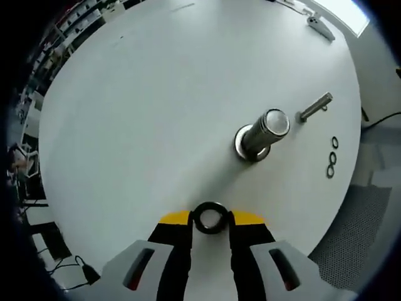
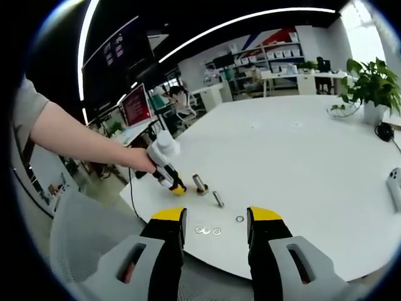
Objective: Place the washer onto the threaded stud by aligning its center hole with the stud, sliding it down to the base, and recovering from edge contact or off-axis alignment until the washer reaches the visible bottom stop.
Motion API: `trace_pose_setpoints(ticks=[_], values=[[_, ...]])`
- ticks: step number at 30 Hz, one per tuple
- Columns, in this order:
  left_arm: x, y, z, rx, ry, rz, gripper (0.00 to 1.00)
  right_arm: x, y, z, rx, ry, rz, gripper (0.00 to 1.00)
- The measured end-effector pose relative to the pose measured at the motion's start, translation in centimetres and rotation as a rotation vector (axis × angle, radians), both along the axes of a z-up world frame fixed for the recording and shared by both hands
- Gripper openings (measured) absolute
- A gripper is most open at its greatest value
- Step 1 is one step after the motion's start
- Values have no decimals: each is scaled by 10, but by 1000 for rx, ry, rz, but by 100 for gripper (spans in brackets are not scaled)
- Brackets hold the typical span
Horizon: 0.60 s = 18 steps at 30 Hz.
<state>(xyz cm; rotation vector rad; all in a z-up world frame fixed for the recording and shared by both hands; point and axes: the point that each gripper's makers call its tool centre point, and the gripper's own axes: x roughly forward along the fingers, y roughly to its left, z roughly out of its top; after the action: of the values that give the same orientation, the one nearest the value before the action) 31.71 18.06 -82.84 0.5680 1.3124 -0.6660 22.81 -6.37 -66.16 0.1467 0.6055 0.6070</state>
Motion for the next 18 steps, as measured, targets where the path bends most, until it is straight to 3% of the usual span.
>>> trace_pose_setpoints(ticks=[7, 9, 12, 18], values=[[-11, -7, -3, 8, 18, -104, 22, 0, 2, 0, -4, -3, 9, 41], [-13, -9, -4, -1, 34, -123, 29, -1, 2, 0, -6, -2, 11, 41], [-14, -9, -7, 41, 39, -186, 34, -1, 2, 0, -3, -2, 11, 41], [-10, -6, -8, 7, 22, -139, 31, -1, 2, -1, -6, -2, 12, 41]])
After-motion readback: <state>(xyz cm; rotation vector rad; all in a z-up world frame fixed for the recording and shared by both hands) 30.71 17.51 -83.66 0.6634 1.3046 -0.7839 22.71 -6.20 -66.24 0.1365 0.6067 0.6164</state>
